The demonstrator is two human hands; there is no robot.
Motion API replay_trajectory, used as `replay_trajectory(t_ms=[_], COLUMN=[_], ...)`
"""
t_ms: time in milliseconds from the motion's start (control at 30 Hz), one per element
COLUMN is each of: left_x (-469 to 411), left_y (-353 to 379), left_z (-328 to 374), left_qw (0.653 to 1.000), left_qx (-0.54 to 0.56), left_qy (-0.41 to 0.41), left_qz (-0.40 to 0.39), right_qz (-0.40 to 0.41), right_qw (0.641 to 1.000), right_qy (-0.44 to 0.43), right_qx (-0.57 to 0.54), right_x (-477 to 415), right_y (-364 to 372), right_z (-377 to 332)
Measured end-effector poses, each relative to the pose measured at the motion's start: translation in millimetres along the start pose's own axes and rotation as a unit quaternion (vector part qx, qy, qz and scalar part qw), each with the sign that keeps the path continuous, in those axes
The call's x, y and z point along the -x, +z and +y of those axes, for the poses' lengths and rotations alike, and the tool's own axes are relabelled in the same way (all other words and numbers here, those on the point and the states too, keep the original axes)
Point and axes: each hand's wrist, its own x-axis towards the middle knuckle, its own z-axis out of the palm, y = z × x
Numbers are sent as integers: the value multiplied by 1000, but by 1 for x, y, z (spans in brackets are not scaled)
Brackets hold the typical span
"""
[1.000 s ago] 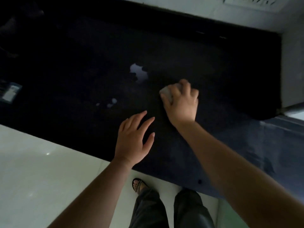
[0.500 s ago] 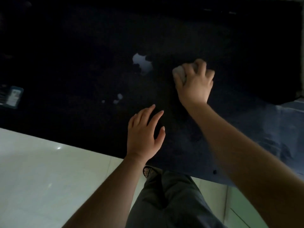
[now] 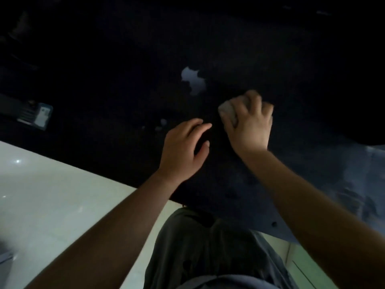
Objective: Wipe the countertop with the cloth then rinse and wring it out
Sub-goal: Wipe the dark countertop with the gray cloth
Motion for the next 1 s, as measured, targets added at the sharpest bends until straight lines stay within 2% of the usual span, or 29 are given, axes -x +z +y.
replay_trajectory(t_ms=[67,133,267,333,433,533,633,700,767,833,900,1000], left_x=[-28,-55,-102,-124,-148,-155,-156,-156,-156,-156,-156,-156], left_y=[-14,-27,-46,-47,-45,-41,-40,-40,-39,-38,-38,-38], left_z=[-22,-49,-101,-126,-157,-172,-174,-175,-176,-176,-176,-177], left_qw=[1000,999,997,996,994,994,995,995,995,995,994,994], left_qx=[-9,-38,-79,-91,-105,-98,-80,-79,-78,-83,-89,-88], left_qy=[9,8,5,11,21,29,30,28,33,36,37,44], left_qz=[12,5,-1,-12,-38,-49,-53,-53,-48,-47,-49,-53], right_qz=[11,41,108,102,85,84,130,166,189,179,157,118], right_qw=[1000,999,975,965,976,976,952,922,904,914,941,970], right_qy=[-24,-2,192,240,199,202,276,348,383,363,298,212], right_qx=[4,11,1,-2,-17,12,31,23,16,15,7,8], right_x=[32,35,-42,-81,-91,-42,-20,-48,-92,-129,-142,-115], right_y=[0,-3,-3,4,15,26,22,20,20,24,32,39], right_z=[8,24,15,-10,-44,-55,-51,-44,-43,-52,-67,-83])
